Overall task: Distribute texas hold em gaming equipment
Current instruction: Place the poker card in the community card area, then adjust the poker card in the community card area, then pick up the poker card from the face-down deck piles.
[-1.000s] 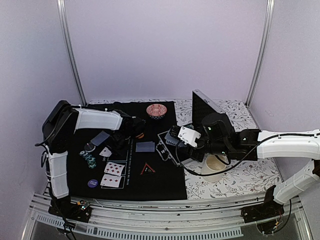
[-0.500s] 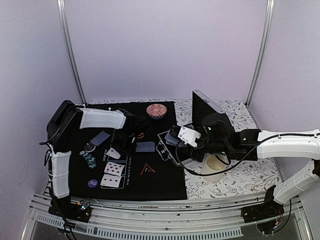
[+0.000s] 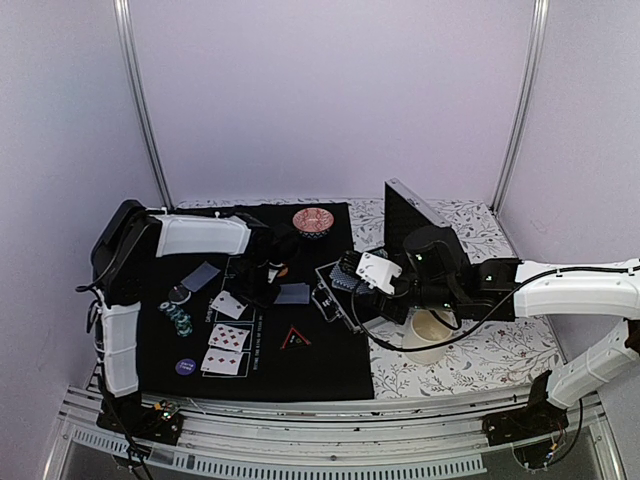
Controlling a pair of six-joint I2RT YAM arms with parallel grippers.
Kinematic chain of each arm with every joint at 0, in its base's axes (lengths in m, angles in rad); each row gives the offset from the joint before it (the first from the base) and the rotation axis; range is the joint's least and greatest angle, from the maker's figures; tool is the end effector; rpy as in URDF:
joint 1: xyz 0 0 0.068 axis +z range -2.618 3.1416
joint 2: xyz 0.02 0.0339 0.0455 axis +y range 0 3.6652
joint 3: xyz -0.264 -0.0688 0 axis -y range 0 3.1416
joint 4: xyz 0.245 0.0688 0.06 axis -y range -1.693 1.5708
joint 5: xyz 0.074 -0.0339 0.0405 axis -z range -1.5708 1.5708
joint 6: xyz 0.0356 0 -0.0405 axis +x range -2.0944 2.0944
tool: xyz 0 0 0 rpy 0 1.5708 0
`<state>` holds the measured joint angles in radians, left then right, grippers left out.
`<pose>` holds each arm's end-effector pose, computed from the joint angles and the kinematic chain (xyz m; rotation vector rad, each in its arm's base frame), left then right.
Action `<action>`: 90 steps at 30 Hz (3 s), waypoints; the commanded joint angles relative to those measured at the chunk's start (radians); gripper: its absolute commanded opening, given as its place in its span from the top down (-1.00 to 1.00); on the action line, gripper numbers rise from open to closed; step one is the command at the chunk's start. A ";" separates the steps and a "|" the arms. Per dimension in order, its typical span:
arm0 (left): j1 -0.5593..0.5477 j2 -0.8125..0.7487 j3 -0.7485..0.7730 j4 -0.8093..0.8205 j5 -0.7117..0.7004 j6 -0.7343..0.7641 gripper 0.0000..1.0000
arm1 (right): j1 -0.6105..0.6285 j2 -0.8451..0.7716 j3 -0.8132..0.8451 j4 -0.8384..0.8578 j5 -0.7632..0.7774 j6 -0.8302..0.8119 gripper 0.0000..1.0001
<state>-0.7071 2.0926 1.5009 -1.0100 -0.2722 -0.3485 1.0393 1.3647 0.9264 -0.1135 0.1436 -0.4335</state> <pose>0.2990 -0.2429 0.1473 0.5426 2.9582 0.3792 0.1596 0.2615 0.2650 -1.3617 1.6291 0.2079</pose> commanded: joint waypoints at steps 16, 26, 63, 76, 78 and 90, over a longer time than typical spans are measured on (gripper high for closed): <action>0.303 -0.231 -0.195 0.186 0.003 0.089 0.82 | -0.006 -0.023 0.001 -0.004 -0.003 0.016 0.18; 0.318 -0.097 -0.204 0.211 -0.053 0.093 1.00 | -0.004 -0.029 0.003 -0.018 -0.001 0.018 0.18; 0.232 -0.318 -0.316 0.171 0.031 0.060 1.00 | -0.004 -0.026 0.007 -0.018 -0.013 0.011 0.18; 0.029 -0.746 -0.464 0.941 0.829 0.112 -0.52 | 0.007 -0.015 0.036 -0.013 -0.053 0.003 0.18; 0.016 -0.769 -0.514 1.069 0.897 0.072 -0.61 | 0.012 -0.014 0.041 -0.014 -0.053 0.001 0.18; -0.143 -0.610 -0.383 0.965 0.813 0.248 -0.96 | 0.022 -0.004 0.053 -0.014 -0.055 -0.002 0.18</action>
<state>-0.8093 1.4437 1.0630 -0.0296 0.5507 -0.1749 1.0538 1.3643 0.9455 -0.1379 0.0967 -0.4339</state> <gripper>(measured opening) 0.975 0.414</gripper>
